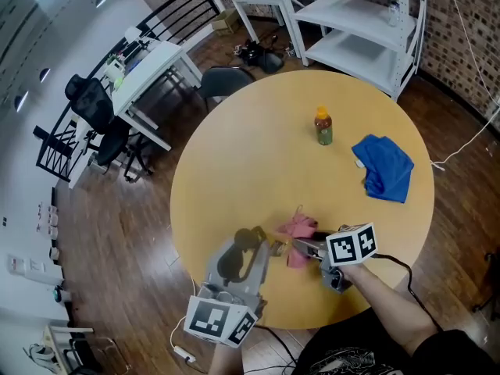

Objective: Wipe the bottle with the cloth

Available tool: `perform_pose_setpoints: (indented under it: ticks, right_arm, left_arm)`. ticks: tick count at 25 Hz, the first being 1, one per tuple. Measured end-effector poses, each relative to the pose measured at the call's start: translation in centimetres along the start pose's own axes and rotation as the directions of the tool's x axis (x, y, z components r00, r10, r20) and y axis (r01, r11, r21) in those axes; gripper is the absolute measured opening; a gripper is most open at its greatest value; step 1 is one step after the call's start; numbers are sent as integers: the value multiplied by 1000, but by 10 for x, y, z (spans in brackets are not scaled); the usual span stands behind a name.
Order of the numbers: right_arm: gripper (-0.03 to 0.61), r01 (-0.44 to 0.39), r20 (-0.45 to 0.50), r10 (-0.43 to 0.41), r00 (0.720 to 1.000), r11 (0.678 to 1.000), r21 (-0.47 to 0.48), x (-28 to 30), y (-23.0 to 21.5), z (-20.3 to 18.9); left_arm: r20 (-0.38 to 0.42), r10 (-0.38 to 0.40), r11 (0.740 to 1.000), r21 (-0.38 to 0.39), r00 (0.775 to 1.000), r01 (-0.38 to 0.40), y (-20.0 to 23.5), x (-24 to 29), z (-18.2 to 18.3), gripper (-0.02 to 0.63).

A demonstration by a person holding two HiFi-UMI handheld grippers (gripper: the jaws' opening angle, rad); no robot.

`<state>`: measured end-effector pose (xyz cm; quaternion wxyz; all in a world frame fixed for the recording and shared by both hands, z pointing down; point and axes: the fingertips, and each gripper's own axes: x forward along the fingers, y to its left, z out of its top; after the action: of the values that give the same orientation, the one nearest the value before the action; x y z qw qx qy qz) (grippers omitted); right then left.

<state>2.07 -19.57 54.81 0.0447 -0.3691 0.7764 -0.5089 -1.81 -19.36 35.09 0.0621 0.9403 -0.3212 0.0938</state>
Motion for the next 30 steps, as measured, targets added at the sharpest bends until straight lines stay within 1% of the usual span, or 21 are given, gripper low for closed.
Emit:
perform_pose_setpoints:
  ticks: [4, 6, 11, 15, 19, 25, 28, 30]
  right_arm:
    - [98, 104, 49, -100, 994, 992, -76, -20, -13, 6]
    - [98, 136, 67, -129, 989, 985, -109, -30, -16, 8]
    - [98, 164, 82, -152, 985, 971, -173, -51, -8, 9]
    - [98, 172, 105, -156, 982, 971, -167, -68, -4, 9]
    - [98, 182, 108, -164, 980, 967, -179, -74, 2, 8]
    - [98, 202, 112, -181, 977, 952, -228, -79, 17, 2]
    - [98, 241, 150, -206, 967, 930, -279, -87, 29, 3]
    - [98, 281, 186, -230, 955, 901, -330, -93, 39, 2]
  left_arm:
    - [-19, 13, 1000, 25, 1000, -13, -6, 11, -25, 140]
    - [-24, 22, 999, 29, 999, -21, -7, 18, -44, 140]
    - [-22, 11, 1000, -2, 1000, -11, -3, 30, -85, 140]
    - [-50, 29, 999, 28, 998, -27, -3, 37, -110, 140]
    - [-34, 42, 999, 35, 999, -41, 2, 37, -114, 140]
    - [-28, 24, 999, 26, 999, -23, 5, 38, -116, 146]
    - [-18, 32, 999, 6, 999, -32, 8, 31, -115, 190]
    - [-11, 48, 999, -18, 999, -48, 9, 21, -116, 195]
